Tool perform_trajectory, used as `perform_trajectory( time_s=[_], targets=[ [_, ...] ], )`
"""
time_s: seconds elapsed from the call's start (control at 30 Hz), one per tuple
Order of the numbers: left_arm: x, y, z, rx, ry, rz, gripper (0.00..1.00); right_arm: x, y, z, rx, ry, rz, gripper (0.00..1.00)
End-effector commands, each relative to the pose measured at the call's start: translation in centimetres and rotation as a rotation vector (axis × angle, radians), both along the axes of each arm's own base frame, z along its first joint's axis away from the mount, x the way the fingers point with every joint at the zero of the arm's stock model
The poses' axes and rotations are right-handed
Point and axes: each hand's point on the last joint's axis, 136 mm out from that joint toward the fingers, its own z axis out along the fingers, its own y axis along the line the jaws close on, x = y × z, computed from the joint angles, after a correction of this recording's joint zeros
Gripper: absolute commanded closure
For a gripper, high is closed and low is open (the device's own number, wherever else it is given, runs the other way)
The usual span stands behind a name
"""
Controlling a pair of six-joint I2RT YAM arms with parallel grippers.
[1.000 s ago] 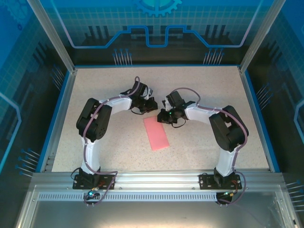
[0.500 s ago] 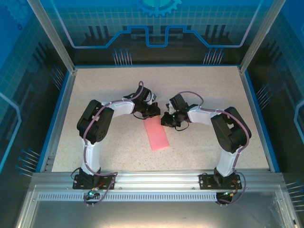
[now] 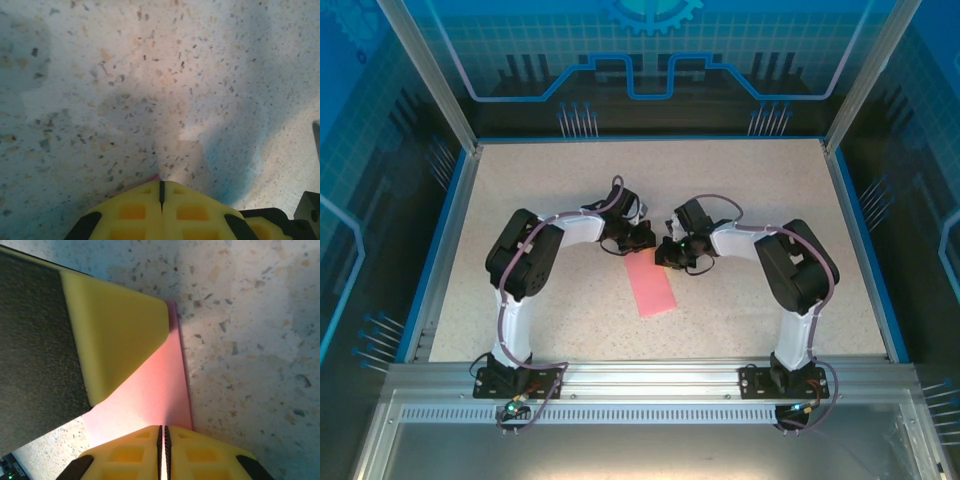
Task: Fold a paper plane with a square sheet of paper (pick it up from the middle)
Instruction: First fold in half a square sheet of paper at the center of the table.
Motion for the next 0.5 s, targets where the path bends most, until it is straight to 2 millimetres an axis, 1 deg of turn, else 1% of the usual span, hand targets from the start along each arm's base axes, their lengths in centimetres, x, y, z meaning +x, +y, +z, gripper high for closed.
perform_trajectory(
  time_s=[0.0, 0.1, 0.2, 0.33, 0.47],
  targets=[
    [-0.5, 0.9, -2.1, 0.053, 0.032, 0.01, 0.96, -0.1, 0.6, -0.3, 0.021, 0.026, 0.014, 0.87],
    [-0.5, 1.3, -2.5, 0.076, 0.033, 0.014, 0.97, -0.8, 0.3, -0.9, 0.011, 0.05, 0.02, 0.87],
    [-0.6, 1.7, -2.9, 0.096, 0.038, 0.015, 0.97, -2.0, 0.2, -0.8, 0.017, 0.07, 0.041, 0.87],
    [-0.8, 2.2, -3.4, 0.123, 0.04, 0.021, 0.97, -4.6, -0.1, -0.3, 0.005, 0.087, 0.097, 0.86],
    [-0.8, 2.4, -3.7, 0.137, 0.041, 0.026, 0.97, -7.6, -0.8, -0.4, -0.014, 0.116, 0.127, 0.86]
  ],
)
